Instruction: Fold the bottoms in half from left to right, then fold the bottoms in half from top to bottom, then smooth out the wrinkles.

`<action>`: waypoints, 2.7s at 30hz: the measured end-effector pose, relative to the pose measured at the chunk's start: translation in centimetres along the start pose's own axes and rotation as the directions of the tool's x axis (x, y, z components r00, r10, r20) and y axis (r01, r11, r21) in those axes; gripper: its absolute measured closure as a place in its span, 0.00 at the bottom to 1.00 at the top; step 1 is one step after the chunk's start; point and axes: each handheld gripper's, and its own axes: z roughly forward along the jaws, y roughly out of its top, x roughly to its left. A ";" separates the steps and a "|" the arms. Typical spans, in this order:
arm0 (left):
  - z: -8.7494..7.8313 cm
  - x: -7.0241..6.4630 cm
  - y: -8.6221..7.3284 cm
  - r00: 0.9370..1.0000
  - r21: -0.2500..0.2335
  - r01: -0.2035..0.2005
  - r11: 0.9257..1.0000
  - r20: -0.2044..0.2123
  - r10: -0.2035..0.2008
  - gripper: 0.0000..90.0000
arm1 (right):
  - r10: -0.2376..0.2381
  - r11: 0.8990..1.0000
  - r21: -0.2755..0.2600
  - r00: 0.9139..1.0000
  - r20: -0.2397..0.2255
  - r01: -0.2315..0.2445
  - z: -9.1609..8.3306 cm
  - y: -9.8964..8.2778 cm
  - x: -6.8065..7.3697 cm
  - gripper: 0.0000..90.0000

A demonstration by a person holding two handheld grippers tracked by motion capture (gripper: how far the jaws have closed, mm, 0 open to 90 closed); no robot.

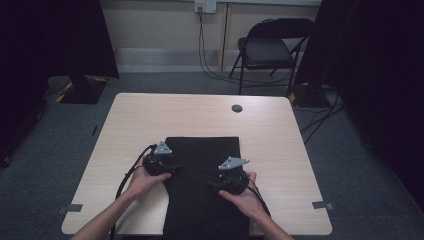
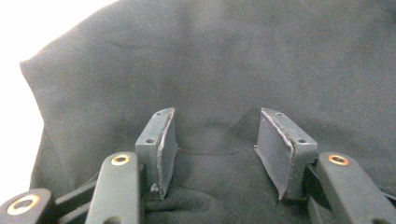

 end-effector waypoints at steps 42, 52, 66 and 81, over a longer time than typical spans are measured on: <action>0.8 6.5 1.6 0.985 -0.048 0.166 0.985 -0.045 -0.168 0.36 | 0.128 0.991 -0.051 0.988 0.092 -0.124 2.8 2.2 -11.4 0.23; 1.9 6.9 1.5 0.984 -0.026 0.174 0.984 -0.039 -0.175 0.29 | 0.083 0.996 -0.026 0.995 0.062 -0.082 4.4 1.8 -11.1 0.25; 1.7 5.5 1.0 0.989 -0.052 0.136 0.989 0.070 -0.133 0.87 | 0.039 0.999 -0.025 0.999 -0.026 -0.040 4.3 2.1 -9.8 0.83; 0.4 5.4 0.8 0.989 0.031 0.133 0.991 0.064 -0.135 0.34 | 0.040 0.999 -0.020 0.998 -0.040 -0.040 4.3 2.2 -9.4 0.94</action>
